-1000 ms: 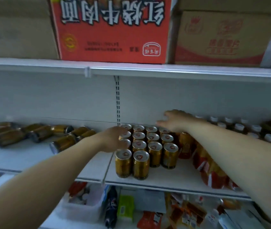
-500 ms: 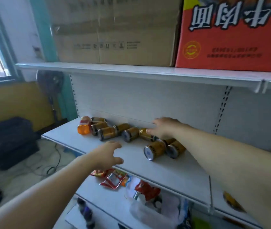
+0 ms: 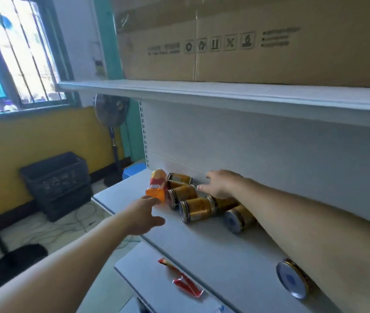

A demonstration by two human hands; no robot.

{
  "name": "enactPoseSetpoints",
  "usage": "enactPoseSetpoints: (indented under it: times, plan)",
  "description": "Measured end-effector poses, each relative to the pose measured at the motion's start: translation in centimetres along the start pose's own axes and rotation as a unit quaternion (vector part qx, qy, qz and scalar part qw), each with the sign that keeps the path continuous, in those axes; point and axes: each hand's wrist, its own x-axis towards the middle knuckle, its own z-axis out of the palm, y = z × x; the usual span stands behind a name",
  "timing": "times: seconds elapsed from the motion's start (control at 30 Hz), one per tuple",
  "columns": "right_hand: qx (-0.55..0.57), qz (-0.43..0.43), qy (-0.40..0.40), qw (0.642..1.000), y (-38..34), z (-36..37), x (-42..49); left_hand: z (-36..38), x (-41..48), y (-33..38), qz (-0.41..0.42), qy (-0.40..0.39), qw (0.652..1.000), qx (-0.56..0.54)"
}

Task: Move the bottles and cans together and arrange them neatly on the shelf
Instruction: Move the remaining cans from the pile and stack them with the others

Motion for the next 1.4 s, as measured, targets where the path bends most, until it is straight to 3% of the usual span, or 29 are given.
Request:
enactPoseSetpoints:
  times: [0.27, 0.4, 0.53, 0.63, 0.77, 0.83, 0.97, 1.07, 1.13, 1.2, 1.3, 1.4]
  plan:
    - [0.071, 0.035, 0.018, 0.997, -3.7, 4.3, 9.8, -1.1, 11.1, -4.5, -0.012, 0.021, 0.997, -0.074]
    - [0.120, 0.093, 0.046, 0.987, -5.3, 6.6, 13.4, -0.7, 17.4, -5.3, -0.003, -0.004, 0.998, -0.069]
    - [0.164, 0.179, 0.010, 0.970, -6.7, 7.9, 15.8, 0.3, 22.2, -6.6, 0.000, -0.017, 0.997, -0.072]
    - [0.138, 0.239, -0.024, 0.961, -7.6, 7.7, 16.6, 1.2, 24.5, -8.5, 0.028, -0.052, 0.993, -0.098]
    - [0.086, 0.252, -0.044, 0.963, -8.3, 7.1, 17.0, 1.1, 26.7, -11.0, 0.096, -0.092, 0.975, -0.179]
    - [0.078, 0.256, -0.042, 0.963, -8.4, 7.1, 16.8, 0.8, 27.5, -12.2, 0.123, -0.112, 0.975, -0.148]
    - [0.108, 0.225, 0.030, 0.968, -8.4, 7.2, 16.2, 0.7, 27.6, -13.6, 0.116, -0.090, 0.989, -0.023]
    - [0.162, 0.166, 0.141, 0.962, -8.7, 6.7, 16.0, 0.0, 27.2, -13.5, 0.102, -0.077, 0.992, -0.021]
    - [0.227, 0.162, 0.246, 0.928, -8.8, 6.2, 15.4, -1.2, 26.8, -13.9, 0.096, -0.087, 0.985, -0.112]
    - [0.331, 0.187, 0.346, 0.858, -8.8, 5.7, 13.9, -1.8, 26.0, -14.6, 0.061, -0.127, 0.949, -0.281]
    - [0.513, 0.248, 0.431, 0.700, -8.5, 5.4, 11.0, -1.6, 23.8, -14.4, 0.038, -0.176, 0.857, -0.482]
    - [0.678, 0.270, 0.446, 0.519, -8.0, 5.6, 8.2, -1.3, 21.1, -12.2, 0.062, -0.223, 0.781, -0.581]
